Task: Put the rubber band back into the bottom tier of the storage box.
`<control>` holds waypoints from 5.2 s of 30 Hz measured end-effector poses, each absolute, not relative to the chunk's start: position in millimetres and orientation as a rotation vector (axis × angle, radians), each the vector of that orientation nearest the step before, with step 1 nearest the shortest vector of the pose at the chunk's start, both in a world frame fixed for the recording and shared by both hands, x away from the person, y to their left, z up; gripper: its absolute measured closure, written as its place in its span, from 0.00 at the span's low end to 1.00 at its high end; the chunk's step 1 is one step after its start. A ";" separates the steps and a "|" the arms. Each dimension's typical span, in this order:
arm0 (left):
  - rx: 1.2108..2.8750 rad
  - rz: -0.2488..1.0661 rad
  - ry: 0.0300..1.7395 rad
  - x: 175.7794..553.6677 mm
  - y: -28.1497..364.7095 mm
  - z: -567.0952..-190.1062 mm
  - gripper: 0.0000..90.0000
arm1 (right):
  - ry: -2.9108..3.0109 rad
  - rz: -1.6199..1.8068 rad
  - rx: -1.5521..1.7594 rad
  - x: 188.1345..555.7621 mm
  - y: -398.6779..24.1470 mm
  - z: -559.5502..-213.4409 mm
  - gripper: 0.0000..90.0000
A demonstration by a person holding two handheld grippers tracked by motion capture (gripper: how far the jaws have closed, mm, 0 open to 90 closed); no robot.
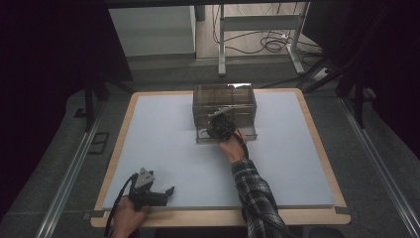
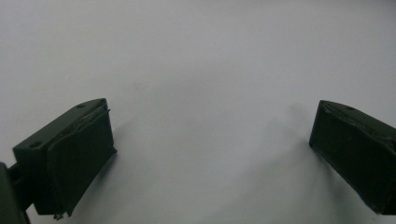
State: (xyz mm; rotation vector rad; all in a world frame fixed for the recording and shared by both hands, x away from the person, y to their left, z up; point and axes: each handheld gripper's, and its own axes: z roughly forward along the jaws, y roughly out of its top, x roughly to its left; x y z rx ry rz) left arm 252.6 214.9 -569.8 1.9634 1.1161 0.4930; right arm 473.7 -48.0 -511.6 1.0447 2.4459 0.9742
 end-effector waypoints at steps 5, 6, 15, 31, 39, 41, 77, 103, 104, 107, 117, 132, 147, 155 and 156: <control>1.963 0.493 1.116 252.6 214.8 -569.9 0.00 | 2.454 0.984 1.032 471.2 -50.0 -508.6 0.73; 1.963 0.493 1.117 252.6 214.8 -569.9 0.00 | 2.450 0.991 1.032 470.4 -50.4 -508.0 0.73; 1.964 0.494 1.116 252.6 214.8 -569.8 0.00 | 2.451 1.013 1.013 465.5 -54.2 -501.4 0.67; 1.963 0.493 1.116 252.6 214.8 -569.9 0.00 | 2.481 1.019 0.960 455.5 -56.2 -493.4 0.59; 1.963 0.493 1.116 252.6 214.8 -569.8 0.00 | 2.492 1.025 0.951 451.1 -59.7 -491.6 0.55; 1.964 0.493 1.116 252.6 214.8 -569.8 0.00 | 2.494 1.027 0.959 449.8 -60.8 -490.7 0.53; 1.966 0.495 1.116 252.6 214.9 -569.8 0.00 | 2.513 1.044 0.934 428.1 -77.9 -481.7 0.39; 1.964 0.494 1.116 252.5 214.8 -569.8 0.00 | 2.523 1.035 0.954 410.9 -105.5 -485.3 0.37; 1.964 0.494 1.116 252.5 214.8 -569.8 0.00 | 2.523 1.035 0.954 410.9 -105.5 -485.3 0.37; 1.964 0.494 1.116 252.5 214.8 -569.8 0.00 | 2.524 1.030 0.950 407.9 -109.6 -485.9 0.36; 1.965 0.494 1.116 252.5 214.8 -569.8 0.00 | 2.520 1.019 0.972 402.1 -121.9 -489.9 0.32; 1.964 0.494 1.117 252.5 214.8 -569.8 0.00 | 2.518 1.000 0.981 391.6 -139.7 -489.1 0.27; 1.964 0.494 1.116 252.5 214.8 -569.8 0.00 | 2.528 0.965 0.991 382.6 -155.7 -490.2 0.25; 1.964 0.494 1.116 252.5 214.8 -569.8 0.00 | 2.526 0.958 1.004 377.4 -164.4 -488.1 0.24; 1.964 0.494 1.116 252.6 214.8 -569.8 0.00 | 2.525 0.956 1.002 376.9 -166.0 -487.8 0.24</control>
